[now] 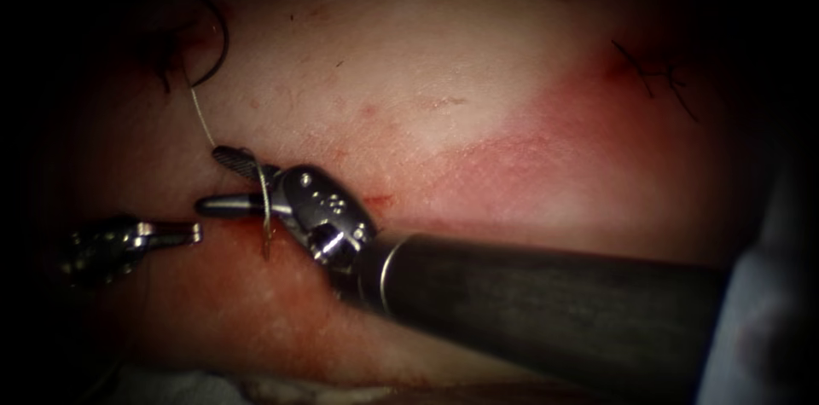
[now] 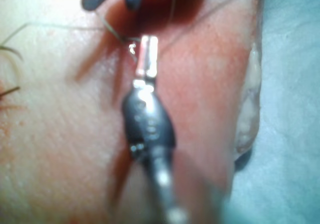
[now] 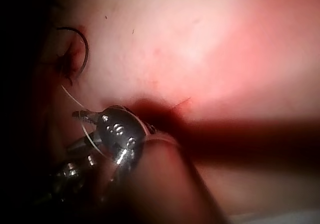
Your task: Wound Closure
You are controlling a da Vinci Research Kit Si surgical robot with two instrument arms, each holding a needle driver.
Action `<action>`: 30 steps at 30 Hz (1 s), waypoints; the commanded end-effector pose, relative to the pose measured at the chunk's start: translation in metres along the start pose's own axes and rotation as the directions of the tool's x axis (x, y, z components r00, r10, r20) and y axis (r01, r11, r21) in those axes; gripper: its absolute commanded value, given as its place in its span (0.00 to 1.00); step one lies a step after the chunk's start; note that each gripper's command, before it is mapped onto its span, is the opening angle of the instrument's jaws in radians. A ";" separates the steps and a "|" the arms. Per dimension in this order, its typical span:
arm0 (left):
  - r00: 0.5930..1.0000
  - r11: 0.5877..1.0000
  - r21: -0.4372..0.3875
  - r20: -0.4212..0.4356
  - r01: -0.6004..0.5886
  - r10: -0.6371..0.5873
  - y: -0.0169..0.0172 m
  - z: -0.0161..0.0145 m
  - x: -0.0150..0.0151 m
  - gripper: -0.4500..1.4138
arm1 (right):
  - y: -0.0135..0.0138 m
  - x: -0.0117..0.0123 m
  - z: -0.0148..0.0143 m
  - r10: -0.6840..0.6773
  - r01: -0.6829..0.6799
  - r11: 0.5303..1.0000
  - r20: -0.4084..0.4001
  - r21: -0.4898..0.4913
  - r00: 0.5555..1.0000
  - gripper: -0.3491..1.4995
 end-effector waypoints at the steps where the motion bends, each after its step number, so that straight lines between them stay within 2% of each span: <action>1: 1.000 1.000 0.003 -0.003 0.006 -0.006 0.0005 0.0005 -0.0011 0.00 | -0.0010 0.0005 0.0022 0.006 -0.006 1.000 0.007 -0.020 1.000 0.81; 5: 1.000 1.000 0.000 -0.005 0.007 -0.007 0.0007 0.0009 -0.0015 0.00 | -0.0019 0.0011 0.0035 0.004 -0.002 0.998 0.029 -0.066 1.000 0.79; 10: 1.000 1.000 -0.001 -0.006 0.009 -0.009 0.0004 0.0009 -0.0014 0.00 | -0.0028 0.0009 0.0019 -0.033 0.035 0.993 0.018 -0.114 0.999 0.79; 16: 1.000 1.000 -0.001 -0.017 0.009 -0.009 -0.0003 0.0019 -0.0011 0.00 | -0.0025 0.0009 0.0011 -0.090 0.086 0.962 -0.004 -0.261 0.996 0.79; 20: 1.000 1.000 0.000 -0.022 0.011 -0.011 -0.0007 0.0022 -0.0008 0.00 | -0.0008 -0.0001 0.0023 -0.129 0.138 0.935 0.049 -0.325 0.990 0.79; 23: 1.000 1.000 -0.003 -0.022 0.011 -0.011 -0.0006 0.0022 -0.0008 0.00 | 0.0003 -0.0001 0.0019 -0.147 0.159 0.915 0.061 -0.372 0.987 0.79; 25: 1.000 1.000 -0.002 -0.022 0.011 -0.011 -0.0006 0.0023 -0.0008 0.00 | 0.0011 -0.0002 0.0021 -0.142 0.173 0.894 0.105 -0.414 0.984 0.82; 30: 1.000 1.000 -0.004 -0.022 0.011 -0.011 -0.0005 0.0024 -0.0008 0.00 | 0.0014 -0.0019 0.0046 -0.118 0.190 0.908 0.206 -0.373 0.971 0.85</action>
